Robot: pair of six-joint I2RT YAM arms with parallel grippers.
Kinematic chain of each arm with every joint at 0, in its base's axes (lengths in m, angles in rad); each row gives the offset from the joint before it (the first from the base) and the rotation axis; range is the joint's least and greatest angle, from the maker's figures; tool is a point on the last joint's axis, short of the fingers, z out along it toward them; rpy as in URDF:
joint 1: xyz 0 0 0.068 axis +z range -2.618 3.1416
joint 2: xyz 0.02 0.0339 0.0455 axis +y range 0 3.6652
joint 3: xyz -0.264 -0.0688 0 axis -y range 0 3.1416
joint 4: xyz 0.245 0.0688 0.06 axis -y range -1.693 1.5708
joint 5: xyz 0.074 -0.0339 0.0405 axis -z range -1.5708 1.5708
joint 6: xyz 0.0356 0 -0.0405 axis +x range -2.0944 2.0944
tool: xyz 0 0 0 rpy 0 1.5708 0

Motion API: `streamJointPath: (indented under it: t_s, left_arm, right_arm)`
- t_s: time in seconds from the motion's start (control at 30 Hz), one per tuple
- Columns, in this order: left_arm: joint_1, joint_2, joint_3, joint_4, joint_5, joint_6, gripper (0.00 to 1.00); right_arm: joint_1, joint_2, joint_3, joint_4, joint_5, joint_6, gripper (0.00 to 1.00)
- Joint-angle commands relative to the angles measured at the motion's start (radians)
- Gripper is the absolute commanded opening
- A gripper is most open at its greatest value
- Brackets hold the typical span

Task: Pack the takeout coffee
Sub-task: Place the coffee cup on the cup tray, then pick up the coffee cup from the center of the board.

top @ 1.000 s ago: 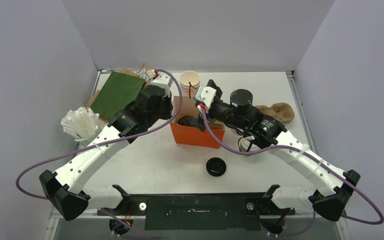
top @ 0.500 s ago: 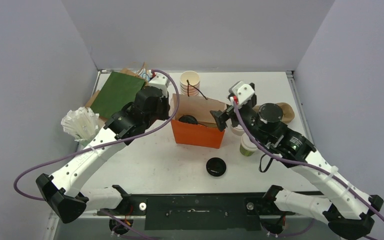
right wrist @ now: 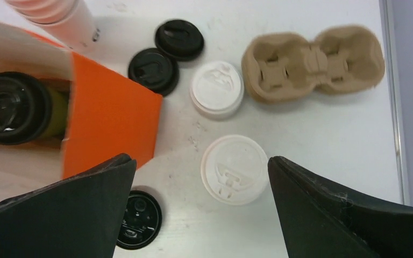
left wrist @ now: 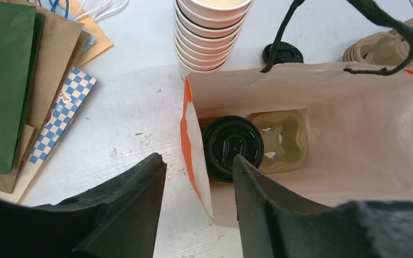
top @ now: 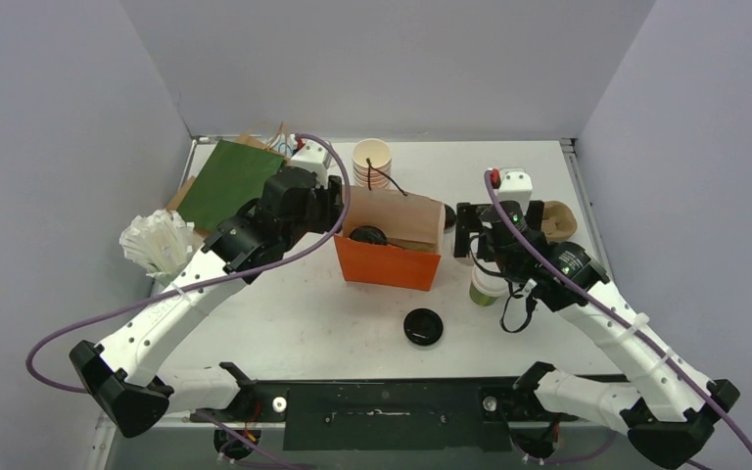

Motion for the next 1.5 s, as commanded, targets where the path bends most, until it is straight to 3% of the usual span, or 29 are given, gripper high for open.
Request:
streamJointPath:
  t_s: [0.0, 0.2, 0.3, 0.6, 1.47]
  left_arm:
    - [-0.003, 0.042, 0.062, 0.040, 0.009, -0.001, 0.52]
    - [0.007, 0.052, 0.045, 0.072, 0.007, -0.006, 0.69]
    - [0.011, 0.055, 0.040, 0.080, 0.011, 0.001, 0.70]
    - [0.040, 0.046, 0.031, 0.084, 0.024, 0.011, 0.70]
    - [0.069, 0.033, -0.012, 0.104, 0.061, 0.005, 0.70]
  right_arm:
    - [-0.149, -0.010, -0.023, -0.127, -0.114, 0.156, 1.00]
    - [-0.438, -0.004, -0.177, -0.053, -0.421, 0.113, 1.00]
    - [-0.508, 0.036, -0.223, -0.022, -0.506, 0.094, 1.00]
    - [-0.509, 0.098, -0.216, 0.008, -0.496, 0.063, 1.00]
    - [-0.364, 0.204, -0.208, -0.023, -0.241, 0.262, 1.00]
